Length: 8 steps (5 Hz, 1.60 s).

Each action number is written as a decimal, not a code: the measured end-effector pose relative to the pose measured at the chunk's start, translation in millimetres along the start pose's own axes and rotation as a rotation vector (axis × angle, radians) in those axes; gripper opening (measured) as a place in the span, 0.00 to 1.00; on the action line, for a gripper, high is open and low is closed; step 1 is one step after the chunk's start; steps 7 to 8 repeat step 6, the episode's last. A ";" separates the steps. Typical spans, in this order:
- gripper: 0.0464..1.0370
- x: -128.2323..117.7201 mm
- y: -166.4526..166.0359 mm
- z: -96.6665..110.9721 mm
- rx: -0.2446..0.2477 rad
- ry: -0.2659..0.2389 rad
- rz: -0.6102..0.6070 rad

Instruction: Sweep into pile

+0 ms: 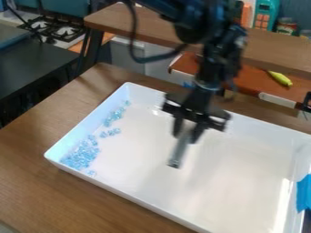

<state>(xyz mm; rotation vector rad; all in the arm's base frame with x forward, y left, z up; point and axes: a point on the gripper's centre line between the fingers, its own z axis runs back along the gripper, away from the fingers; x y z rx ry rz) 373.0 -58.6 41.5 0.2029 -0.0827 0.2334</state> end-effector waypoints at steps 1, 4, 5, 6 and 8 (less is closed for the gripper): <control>0.34 -8.1 -56.2 -3.8 0.005 0.055 -0.024; 0.69 -23.1 -149.0 -10.1 0.032 0.123 0.025; 0.94 -27.4 -159.4 11.3 0.040 0.098 0.092; 0.97 -54.0 -180.5 77.2 -0.119 0.037 0.134; 0.97 -54.0 -180.5 77.2 -0.119 0.037 0.134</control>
